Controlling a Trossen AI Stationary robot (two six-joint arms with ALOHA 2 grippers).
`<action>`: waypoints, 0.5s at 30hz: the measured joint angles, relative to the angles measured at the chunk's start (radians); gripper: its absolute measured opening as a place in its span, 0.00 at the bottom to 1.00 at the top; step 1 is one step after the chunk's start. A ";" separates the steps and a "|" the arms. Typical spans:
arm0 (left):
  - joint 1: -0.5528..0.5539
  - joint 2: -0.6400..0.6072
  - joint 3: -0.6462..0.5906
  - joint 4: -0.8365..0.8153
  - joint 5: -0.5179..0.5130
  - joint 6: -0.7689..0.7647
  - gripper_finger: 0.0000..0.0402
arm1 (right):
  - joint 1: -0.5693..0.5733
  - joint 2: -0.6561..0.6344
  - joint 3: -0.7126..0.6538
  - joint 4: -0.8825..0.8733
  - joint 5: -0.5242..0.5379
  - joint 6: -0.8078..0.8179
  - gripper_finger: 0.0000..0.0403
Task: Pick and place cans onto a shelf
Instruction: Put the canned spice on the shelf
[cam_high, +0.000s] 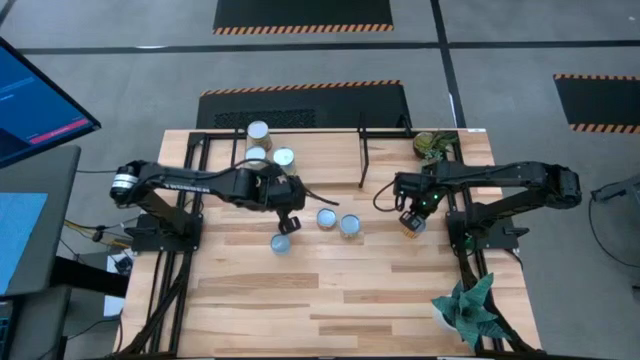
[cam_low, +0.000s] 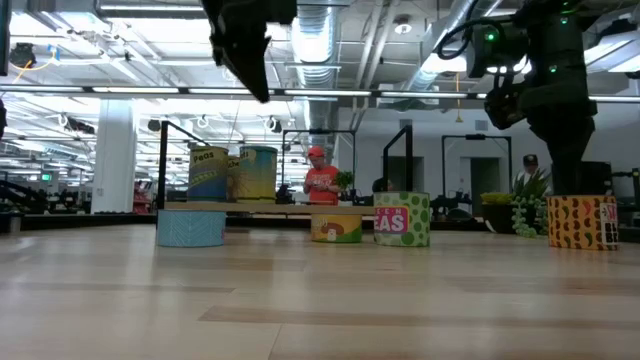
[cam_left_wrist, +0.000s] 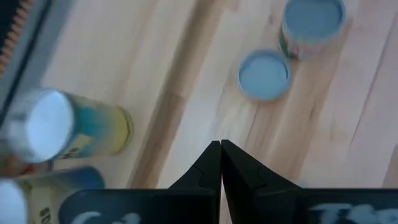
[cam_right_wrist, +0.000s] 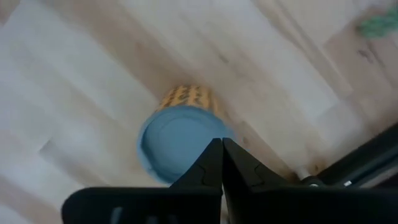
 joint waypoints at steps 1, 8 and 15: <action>0.014 0.000 -0.014 0.000 0.028 0.028 0.00 | 0.001 0.000 -0.001 0.004 0.011 0.022 0.06; 0.075 -0.056 -0.115 0.015 0.098 0.082 0.00 | 0.034 -0.009 -0.001 0.032 0.015 0.091 0.16; 0.089 -0.113 -0.134 0.048 0.128 0.110 0.00 | 0.069 -0.010 -0.021 0.025 0.053 0.177 0.34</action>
